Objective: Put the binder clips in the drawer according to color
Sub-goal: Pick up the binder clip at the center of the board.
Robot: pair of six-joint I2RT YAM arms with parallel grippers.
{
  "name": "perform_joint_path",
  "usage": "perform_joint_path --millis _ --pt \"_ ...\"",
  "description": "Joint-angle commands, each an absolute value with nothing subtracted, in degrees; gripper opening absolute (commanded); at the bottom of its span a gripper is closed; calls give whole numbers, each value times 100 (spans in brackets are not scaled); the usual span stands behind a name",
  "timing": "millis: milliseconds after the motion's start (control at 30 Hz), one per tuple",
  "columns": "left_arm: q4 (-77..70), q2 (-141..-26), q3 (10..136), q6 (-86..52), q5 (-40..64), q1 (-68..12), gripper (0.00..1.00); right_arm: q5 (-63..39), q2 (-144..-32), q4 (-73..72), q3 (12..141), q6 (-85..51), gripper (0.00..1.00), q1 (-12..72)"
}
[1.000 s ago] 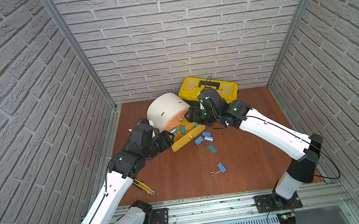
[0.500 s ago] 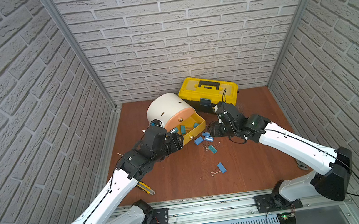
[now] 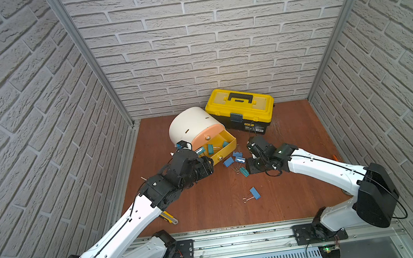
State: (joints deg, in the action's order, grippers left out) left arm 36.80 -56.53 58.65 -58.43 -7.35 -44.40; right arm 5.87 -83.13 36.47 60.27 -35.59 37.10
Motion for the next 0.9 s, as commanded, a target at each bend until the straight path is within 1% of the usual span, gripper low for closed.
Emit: perform_joint_path --millis 0,133,267,333,567,700,867 --pt "3488 -5618 5768 -5906 -857 -4474 71 588 -8526 3364 5965 -3859 48 3674" --pt "3528 -5569 5768 -5915 -901 -4474 71 717 -8919 3526 6093 -4609 51 3632" --pt "3588 -5511 5757 -5924 -962 -4474 71 583 -9252 3647 6257 -5598 61 3569" --pt "3611 -5485 5740 -5937 -1007 -4474 71 456 -9379 3750 6390 -6000 64 3562" --pt "3656 -5341 5662 -5981 -1125 -4474 71 469 -9273 4201 6519 -7716 73 3453" --pt "3647 -5291 5622 -6003 -1194 -4456 71 245 -9267 4438 6540 -8557 75 3346" --pt "3630 -5282 5616 -5977 -1220 -4399 71 -137 -9316 4245 6478 -9278 76 3260"
